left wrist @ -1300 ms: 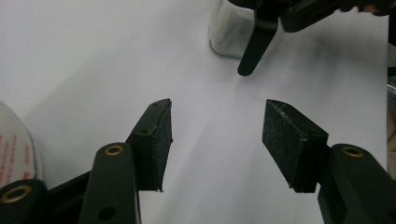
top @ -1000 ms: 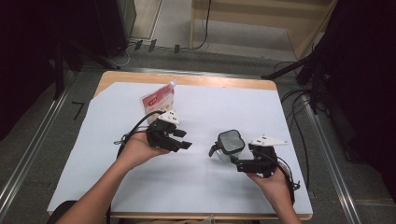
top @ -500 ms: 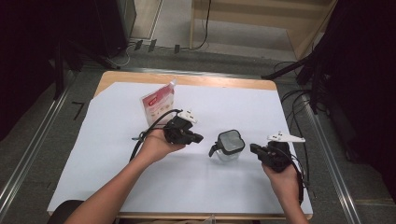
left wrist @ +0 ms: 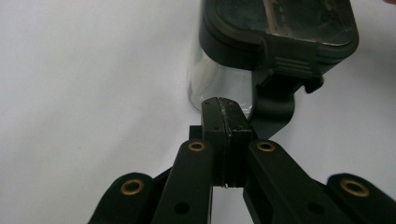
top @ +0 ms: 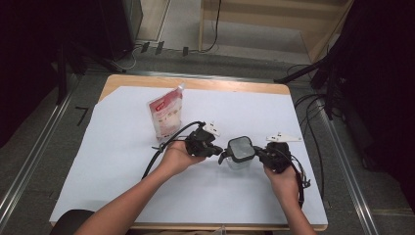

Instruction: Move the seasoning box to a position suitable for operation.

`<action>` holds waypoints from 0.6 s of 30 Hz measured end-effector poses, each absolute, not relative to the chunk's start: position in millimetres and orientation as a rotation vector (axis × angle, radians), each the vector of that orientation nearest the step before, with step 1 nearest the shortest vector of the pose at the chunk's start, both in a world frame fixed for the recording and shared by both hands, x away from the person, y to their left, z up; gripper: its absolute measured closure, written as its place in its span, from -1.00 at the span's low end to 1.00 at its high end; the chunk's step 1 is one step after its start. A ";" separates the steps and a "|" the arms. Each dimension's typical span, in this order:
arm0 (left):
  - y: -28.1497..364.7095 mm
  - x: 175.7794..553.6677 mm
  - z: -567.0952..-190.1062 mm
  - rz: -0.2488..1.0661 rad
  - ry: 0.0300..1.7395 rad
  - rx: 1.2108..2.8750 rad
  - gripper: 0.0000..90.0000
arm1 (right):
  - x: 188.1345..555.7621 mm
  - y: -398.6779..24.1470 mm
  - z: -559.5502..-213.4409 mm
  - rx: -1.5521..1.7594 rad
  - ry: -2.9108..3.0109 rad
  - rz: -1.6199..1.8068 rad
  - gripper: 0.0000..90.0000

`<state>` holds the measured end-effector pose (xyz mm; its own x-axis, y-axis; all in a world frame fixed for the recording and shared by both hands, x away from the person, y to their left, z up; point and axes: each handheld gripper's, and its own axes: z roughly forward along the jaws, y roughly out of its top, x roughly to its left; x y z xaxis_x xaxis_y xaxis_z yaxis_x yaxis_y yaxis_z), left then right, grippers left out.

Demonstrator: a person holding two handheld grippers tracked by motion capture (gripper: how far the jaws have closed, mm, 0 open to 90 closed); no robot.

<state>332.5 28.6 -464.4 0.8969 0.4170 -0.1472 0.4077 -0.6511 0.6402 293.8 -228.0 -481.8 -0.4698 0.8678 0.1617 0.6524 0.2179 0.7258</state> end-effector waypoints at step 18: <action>27.4 317.3 -465.6 -0.029 0.565 2.357 1.00 | 295.8 -227.0 -484.0 1.433 2.256 1.085 1.00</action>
<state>317.3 27.4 -465.6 0.9043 0.3898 -0.1739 0.4056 -0.6579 0.6345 295.8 -227.0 -484.0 -0.4817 0.8599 0.1689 0.6686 0.2360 0.7052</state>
